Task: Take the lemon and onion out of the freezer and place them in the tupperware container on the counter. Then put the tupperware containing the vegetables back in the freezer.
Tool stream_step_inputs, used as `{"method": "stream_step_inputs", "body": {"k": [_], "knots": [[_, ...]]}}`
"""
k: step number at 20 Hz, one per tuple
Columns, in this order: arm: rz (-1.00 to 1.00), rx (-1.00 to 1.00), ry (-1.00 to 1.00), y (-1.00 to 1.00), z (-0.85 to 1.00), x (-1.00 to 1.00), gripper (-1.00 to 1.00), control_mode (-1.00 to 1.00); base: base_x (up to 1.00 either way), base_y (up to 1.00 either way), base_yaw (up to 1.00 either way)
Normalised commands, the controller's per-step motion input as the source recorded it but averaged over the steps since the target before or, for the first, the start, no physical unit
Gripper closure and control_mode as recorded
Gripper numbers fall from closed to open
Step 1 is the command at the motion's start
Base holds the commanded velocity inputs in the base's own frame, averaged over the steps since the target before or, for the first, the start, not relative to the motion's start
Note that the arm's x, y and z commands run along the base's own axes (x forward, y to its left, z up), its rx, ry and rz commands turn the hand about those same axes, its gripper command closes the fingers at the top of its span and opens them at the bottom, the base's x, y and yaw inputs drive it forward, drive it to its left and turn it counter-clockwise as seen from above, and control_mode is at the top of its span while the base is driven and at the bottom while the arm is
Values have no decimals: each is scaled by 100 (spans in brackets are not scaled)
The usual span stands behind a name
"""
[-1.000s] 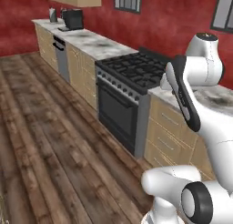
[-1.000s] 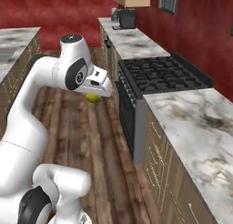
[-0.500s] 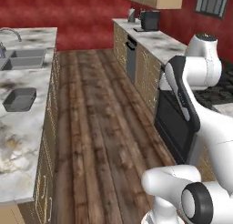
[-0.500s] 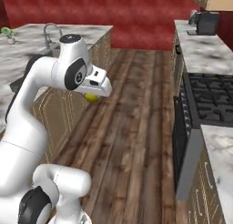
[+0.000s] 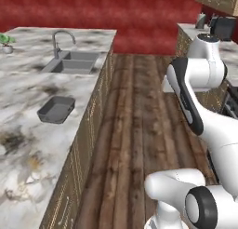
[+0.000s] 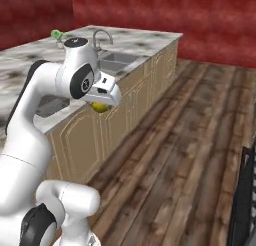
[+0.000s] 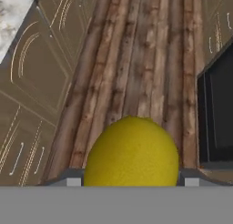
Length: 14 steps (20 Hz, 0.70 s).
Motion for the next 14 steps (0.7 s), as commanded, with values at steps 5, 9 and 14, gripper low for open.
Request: {"method": "stream_step_inputs", "body": {"k": [5,9,14], "knots": [[0,0,0,0,0,0,100,100,99,-8,47],[0,0,0,0,0,0,100,100,78,-11,51],[0,0,0,0,0,0,100,100,55,-9,57]]}}
